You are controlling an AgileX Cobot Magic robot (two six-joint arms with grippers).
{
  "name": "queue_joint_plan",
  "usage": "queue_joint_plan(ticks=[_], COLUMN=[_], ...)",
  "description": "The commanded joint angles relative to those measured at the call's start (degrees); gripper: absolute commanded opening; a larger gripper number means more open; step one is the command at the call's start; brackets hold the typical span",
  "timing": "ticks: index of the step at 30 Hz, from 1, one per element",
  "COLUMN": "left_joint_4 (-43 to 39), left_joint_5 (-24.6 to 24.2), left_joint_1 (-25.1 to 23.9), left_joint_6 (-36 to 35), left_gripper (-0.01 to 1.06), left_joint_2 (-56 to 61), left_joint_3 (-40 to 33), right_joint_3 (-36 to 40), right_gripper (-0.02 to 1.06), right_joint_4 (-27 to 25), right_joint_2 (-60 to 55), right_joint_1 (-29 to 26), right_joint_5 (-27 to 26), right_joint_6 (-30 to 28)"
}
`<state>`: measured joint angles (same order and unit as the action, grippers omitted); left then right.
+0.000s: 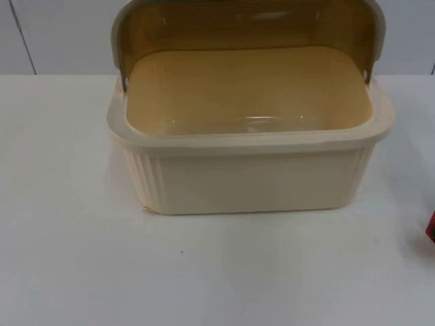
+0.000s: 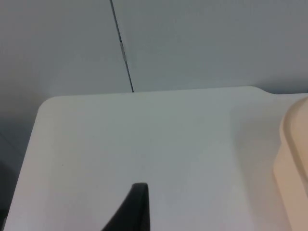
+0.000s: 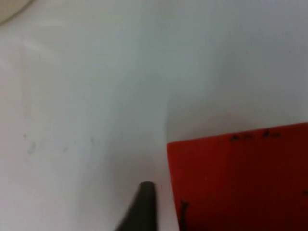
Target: Open the box lid with the left hand, place the block into the box with the right hand, then close the box lid with the left hand.
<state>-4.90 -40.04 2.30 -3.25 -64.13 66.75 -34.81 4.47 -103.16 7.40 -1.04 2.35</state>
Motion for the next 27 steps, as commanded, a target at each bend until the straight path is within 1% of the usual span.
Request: queue_joint_plan(ticks=[1,2,3,4,5,12,14,15,16,17,18,19,23,27], left_joint_4=[-0.6,-0.6,-0.6,-0.6,-0.6,-0.8,-0.9,-0.9,-0.9,-0.9,-0.9,-0.9,-0.9,-0.9], left_joint_5=[0.0,0.0,0.0,0.0,0.0,0.0,0.0,0.0,0.0,0.0,0.0,0.0,0.0,0.0], left_joint_1=[0.3,0.3,0.3,0.3,0.3,0.3,0.3,0.3,0.3,0.3,0.3,0.3,0.3,0.3], left_joint_6=[-0.2,-0.2,-0.2,-0.2,-0.2,-0.2,-0.2,-0.2,-0.2,-0.2,-0.2,-0.2,-0.2,-0.2], left_gripper=[1.05,1.05,1.05,1.05,1.05,1.05,1.05,1.05,1.05,1.05,1.05,1.05,1.05,1.05], left_joint_2=[0.0,0.0,0.0,0.0,0.0,0.0,0.0,0.0,0.0,0.0,0.0,0.0,0.0,0.0], left_joint_3=[-0.2,-0.2,-0.2,-0.2,-0.2,-0.2,-0.2,-0.2,-0.2,-0.2,-0.2,-0.2,-0.2,-0.2], right_joint_3=[-0.1,-0.1,-0.1,-0.1,-0.1,-0.1,-0.1,-0.1,-0.1,-0.1,-0.1,-0.1,-0.1,-3.1], right_gripper=[0.66,0.55,0.48,0.41,0.38,0.36,0.33,0.28,0.20,0.20,0.05,0.00,0.00,0.00], right_joint_4=[-0.1,-0.1,-0.2,-0.4,-0.5,-0.8,-0.8,-0.8,-0.8,-0.8,-0.8,-0.8,-0.8,-0.5], right_joint_2=[0.0,0.0,0.0,0.0,0.0,0.6,1.5,2.1,2.9,2.9,4.5,5.2,11.6,22.0], right_joint_1=[-0.3,-0.3,-0.3,-0.3,-0.3,-0.3,-0.3,-0.3,-0.3,-0.3,-0.3,-0.3,-0.3,-0.3], right_joint_5=[-1.1,-1.1,-1.2,-1.2,-1.2,0.2,1.0,1.0,1.6,1.6,2.1,2.4,4.4,10.0], right_joint_6=[-0.4,-0.3,-0.2,-0.2,-0.2,0.7,0.9,0.9,0.9,0.9,1.5,1.8,2.6,2.6])
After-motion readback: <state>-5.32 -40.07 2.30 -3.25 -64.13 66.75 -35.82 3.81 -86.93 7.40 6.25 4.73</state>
